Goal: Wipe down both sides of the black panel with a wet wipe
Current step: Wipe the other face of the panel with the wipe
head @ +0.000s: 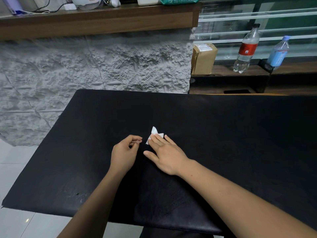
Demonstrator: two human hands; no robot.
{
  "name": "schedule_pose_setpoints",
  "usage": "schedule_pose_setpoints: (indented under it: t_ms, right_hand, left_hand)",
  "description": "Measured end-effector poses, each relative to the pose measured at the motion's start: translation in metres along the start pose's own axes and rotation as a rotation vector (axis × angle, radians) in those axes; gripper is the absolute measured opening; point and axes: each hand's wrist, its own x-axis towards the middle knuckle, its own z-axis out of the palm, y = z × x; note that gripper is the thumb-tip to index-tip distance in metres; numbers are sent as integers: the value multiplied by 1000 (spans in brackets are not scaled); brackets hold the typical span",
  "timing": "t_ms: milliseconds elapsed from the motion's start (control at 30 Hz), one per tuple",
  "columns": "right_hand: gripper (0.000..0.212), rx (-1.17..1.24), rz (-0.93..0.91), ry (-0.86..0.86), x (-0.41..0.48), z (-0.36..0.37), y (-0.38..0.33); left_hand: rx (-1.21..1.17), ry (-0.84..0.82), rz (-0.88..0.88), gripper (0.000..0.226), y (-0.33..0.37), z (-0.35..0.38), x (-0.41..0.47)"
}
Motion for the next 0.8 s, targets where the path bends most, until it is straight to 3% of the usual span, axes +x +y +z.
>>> schedule_pose_setpoints:
  t_ms: [267, 600, 800]
  right_hand:
    - [58, 42, -44, -46, 2, -22, 56]
    - [44, -93, 130, 115, 10, -37, 85]
    - [79, -149, 305, 41, 25, -28, 54]
  left_hand:
    - [-4, 7, -15, 23, 2, 0, -1]
    - [-9, 4, -47, 24, 5, 0, -1]
    - [6, 8, -50, 20, 5, 0, -1]
